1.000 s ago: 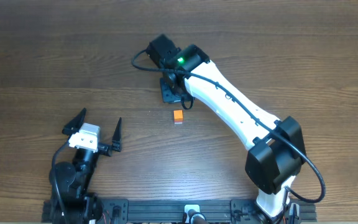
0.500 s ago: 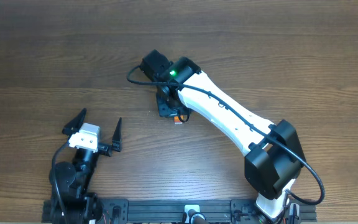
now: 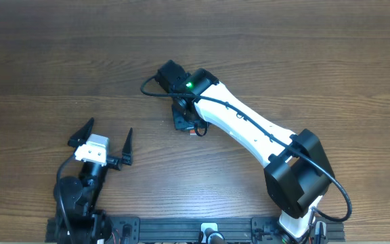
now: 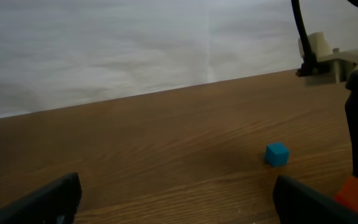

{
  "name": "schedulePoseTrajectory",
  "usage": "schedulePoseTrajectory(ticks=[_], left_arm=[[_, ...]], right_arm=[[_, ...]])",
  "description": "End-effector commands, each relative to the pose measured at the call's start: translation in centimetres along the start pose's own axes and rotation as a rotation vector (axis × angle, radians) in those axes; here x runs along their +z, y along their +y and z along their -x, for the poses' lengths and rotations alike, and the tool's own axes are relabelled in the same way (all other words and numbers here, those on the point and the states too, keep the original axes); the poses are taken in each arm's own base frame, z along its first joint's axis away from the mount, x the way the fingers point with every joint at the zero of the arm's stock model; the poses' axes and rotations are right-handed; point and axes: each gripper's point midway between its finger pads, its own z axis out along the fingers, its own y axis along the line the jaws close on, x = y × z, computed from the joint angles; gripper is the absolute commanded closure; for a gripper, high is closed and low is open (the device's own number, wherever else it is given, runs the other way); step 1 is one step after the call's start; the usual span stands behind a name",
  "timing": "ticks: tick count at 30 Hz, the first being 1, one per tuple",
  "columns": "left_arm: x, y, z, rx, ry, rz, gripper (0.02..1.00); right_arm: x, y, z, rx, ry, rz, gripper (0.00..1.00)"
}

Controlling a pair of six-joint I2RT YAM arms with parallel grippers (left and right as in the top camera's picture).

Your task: Stack Cubes

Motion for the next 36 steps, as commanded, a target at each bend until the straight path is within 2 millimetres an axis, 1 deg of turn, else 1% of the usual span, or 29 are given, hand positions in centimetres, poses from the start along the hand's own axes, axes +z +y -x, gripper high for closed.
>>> schedulePoseTrajectory(ticks=[1, 11, 27, 36], left_arm=[[0.00, 0.14, -0.17, 0.011, -0.001, 0.007, 0.020], [0.00, 0.14, -0.17, 0.011, -0.001, 0.007, 0.020], [0.00, 0.14, -0.17, 0.011, -0.001, 0.007, 0.020], [0.00, 0.14, -0.17, 0.011, -0.001, 0.007, 0.020]], right_arm=[[-0.97, 0.06, 0.37, 0.016, -0.030, 0.028, 0.989], [-0.86, -0.38, 0.74, 0.022, -0.038, 0.022, 0.991], [-0.70, -0.48, 1.08, 0.024, -0.052, 0.017, 0.989], [-0.15, -0.74, 1.10, 0.029, -0.049, 0.011, 0.989]])
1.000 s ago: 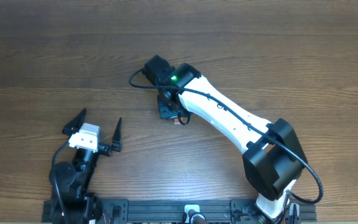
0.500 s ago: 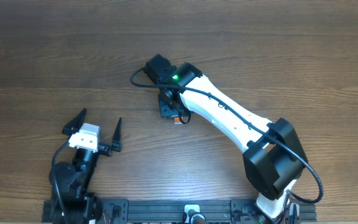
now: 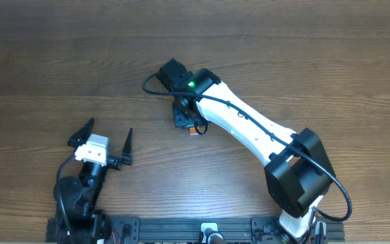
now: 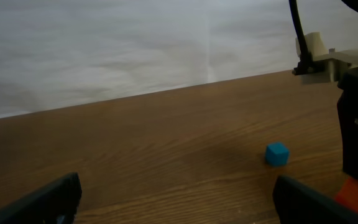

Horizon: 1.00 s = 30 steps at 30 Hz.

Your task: Stack Cubes

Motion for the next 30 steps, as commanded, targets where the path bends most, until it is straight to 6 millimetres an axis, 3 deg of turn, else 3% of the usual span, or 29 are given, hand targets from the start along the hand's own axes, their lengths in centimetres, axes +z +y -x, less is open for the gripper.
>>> schedulePoseTrajectory(ticks=[1, 30], left_arm=[[0.00, 0.14, -0.17, 0.011, -0.001, 0.007, 0.020], [0.00, 0.14, -0.17, 0.011, -0.001, 0.007, 0.018]], right_arm=[[-0.48, -0.55, 0.17, 0.012, -0.020, -0.004, 0.989], [0.12, -0.78, 0.00, 0.017, -0.017, -0.010, 0.978]])
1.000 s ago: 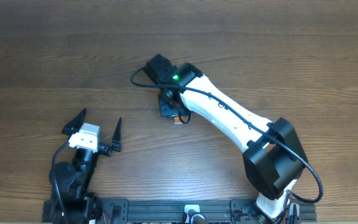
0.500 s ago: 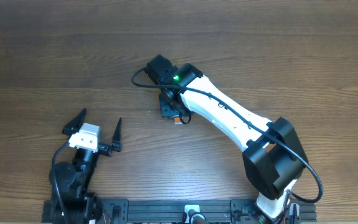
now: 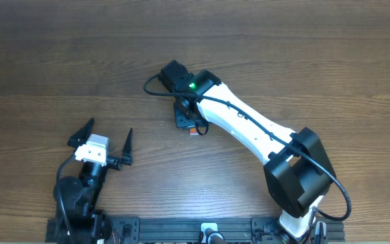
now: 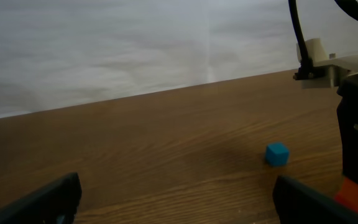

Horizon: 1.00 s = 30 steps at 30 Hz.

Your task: Stack Cubes

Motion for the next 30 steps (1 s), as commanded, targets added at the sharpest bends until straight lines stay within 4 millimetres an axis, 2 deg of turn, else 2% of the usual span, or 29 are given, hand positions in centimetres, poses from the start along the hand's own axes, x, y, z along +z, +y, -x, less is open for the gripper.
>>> schedulePoseTrajectory(ticks=[1, 5, 9, 15, 22, 26, 30], left_arm=[[0.0, 0.1, -0.2, 0.011, -0.001, 0.007, 0.018], [0.0, 0.1, -0.2, 0.011, -0.001, 0.007, 0.018], [0.0, 0.1, -0.2, 0.011, -0.001, 0.007, 0.018], [0.0, 0.1, -0.2, 0.011, -0.001, 0.007, 0.020], [0.0, 0.1, -0.2, 0.011, -0.001, 0.007, 0.018], [0.0, 0.1, -0.2, 0.011, -0.001, 0.007, 0.018], [0.0, 0.1, -0.2, 0.011, -0.001, 0.007, 0.020]], right_arm=[[-0.5, -0.5, 0.1, 0.014, -0.015, -0.002, 0.904], [-0.5, -0.5, 0.1, 0.015, -0.015, -0.001, 0.720], [-0.5, -0.4, 0.0, 0.015, -0.013, 0.001, 0.617], [-0.5, -0.4, 0.1, 0.014, -0.013, 0.001, 0.524], [-0.5, -0.4, 0.3, 0.018, -0.021, 0.005, 0.244], [-0.8, -0.4, 0.9, 0.015, -0.039, 0.011, 0.034], [-2.1, 0.0, 1.8, -0.007, -0.063, 0.024, 0.007]])
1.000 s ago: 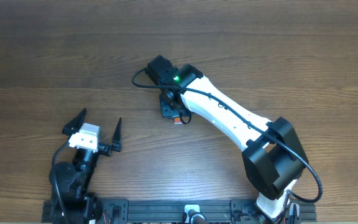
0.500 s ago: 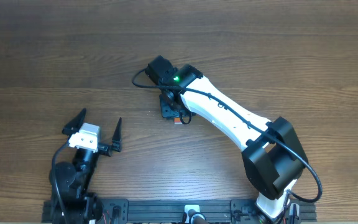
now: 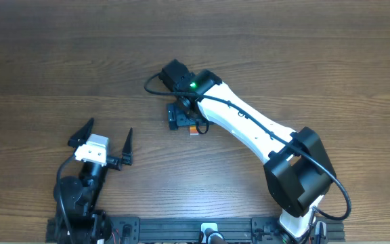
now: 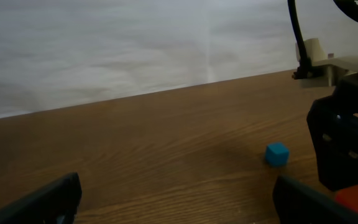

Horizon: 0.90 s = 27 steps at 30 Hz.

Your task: Stack Cubes

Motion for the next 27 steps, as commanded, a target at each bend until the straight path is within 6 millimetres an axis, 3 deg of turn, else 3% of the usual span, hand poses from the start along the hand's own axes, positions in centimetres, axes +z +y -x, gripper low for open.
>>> schedulePoseTrajectory(ticks=[1, 8, 11, 16, 23, 27], left_arm=[[0.0, 0.1, -0.2, 0.011, -0.001, 0.007, 0.018], [0.0, 0.1, -0.2, 0.011, -0.001, 0.007, 0.020], [0.0, 0.1, -0.2, 0.011, -0.001, 0.007, 0.018], [0.0, 0.1, -0.2, 0.011, -0.001, 0.007, 0.018], [0.0, 0.1, -0.2, 0.011, -0.001, 0.007, 0.020], [0.0, 0.1, -0.2, 0.011, -0.001, 0.007, 0.023]], right_arm=[[-2.8, 0.4, 1.8, -0.019, -0.062, 0.024, 0.009], [-6.7, -0.2, 5.1, -0.039, -0.122, -0.002, 0.007], [-6.8, -0.8, 7.2, -0.017, -0.128, -0.006, 0.009], [-4.0, -2.1, 9.8, 0.027, -0.098, -0.028, 0.009], [2.4, -3.0, 10.4, 0.048, 0.002, -0.032, 0.016], [4.4, -2.7, 10.9, 0.049, 0.004, -0.029, 0.027]])
